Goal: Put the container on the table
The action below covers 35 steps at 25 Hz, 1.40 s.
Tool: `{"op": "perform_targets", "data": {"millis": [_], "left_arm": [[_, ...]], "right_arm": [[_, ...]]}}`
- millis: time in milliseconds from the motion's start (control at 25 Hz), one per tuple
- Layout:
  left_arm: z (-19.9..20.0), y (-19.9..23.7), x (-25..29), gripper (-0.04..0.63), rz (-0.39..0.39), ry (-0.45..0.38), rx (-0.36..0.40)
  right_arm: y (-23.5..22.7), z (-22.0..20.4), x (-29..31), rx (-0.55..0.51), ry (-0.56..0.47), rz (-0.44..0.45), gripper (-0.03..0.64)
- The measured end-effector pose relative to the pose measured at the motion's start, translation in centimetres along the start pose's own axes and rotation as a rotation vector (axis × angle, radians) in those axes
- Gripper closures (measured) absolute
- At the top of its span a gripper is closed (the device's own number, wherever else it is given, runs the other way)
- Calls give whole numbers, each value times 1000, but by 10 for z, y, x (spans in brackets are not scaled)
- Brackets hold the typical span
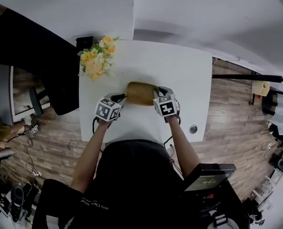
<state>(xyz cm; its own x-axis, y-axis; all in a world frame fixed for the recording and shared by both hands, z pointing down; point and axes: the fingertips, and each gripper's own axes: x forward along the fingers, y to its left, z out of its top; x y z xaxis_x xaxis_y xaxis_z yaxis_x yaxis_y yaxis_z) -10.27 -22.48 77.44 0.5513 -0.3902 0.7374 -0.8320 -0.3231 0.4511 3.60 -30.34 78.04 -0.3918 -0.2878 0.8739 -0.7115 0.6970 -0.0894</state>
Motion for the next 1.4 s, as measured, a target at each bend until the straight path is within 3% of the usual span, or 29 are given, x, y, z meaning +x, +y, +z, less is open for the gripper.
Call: {"op": "perform_targets", "data": {"millis": [480, 720, 960, 1400], "left_arm": [[-10, -2, -12, 543, 13, -11, 1], [-5, -15, -29, 547, 23, -89, 3], [-23, -41, -43, 551, 20, -93, 39], [-24, -65, -67, 558, 62, -212, 59]], "right_arm": [[-5, -1, -22, 24, -63, -28, 512], [6, -10, -40, 32, -107, -21, 512], [31, -32, -61, 2, -124, -6, 514], [63, -37, -96, -30, -209, 13, 518]]}}
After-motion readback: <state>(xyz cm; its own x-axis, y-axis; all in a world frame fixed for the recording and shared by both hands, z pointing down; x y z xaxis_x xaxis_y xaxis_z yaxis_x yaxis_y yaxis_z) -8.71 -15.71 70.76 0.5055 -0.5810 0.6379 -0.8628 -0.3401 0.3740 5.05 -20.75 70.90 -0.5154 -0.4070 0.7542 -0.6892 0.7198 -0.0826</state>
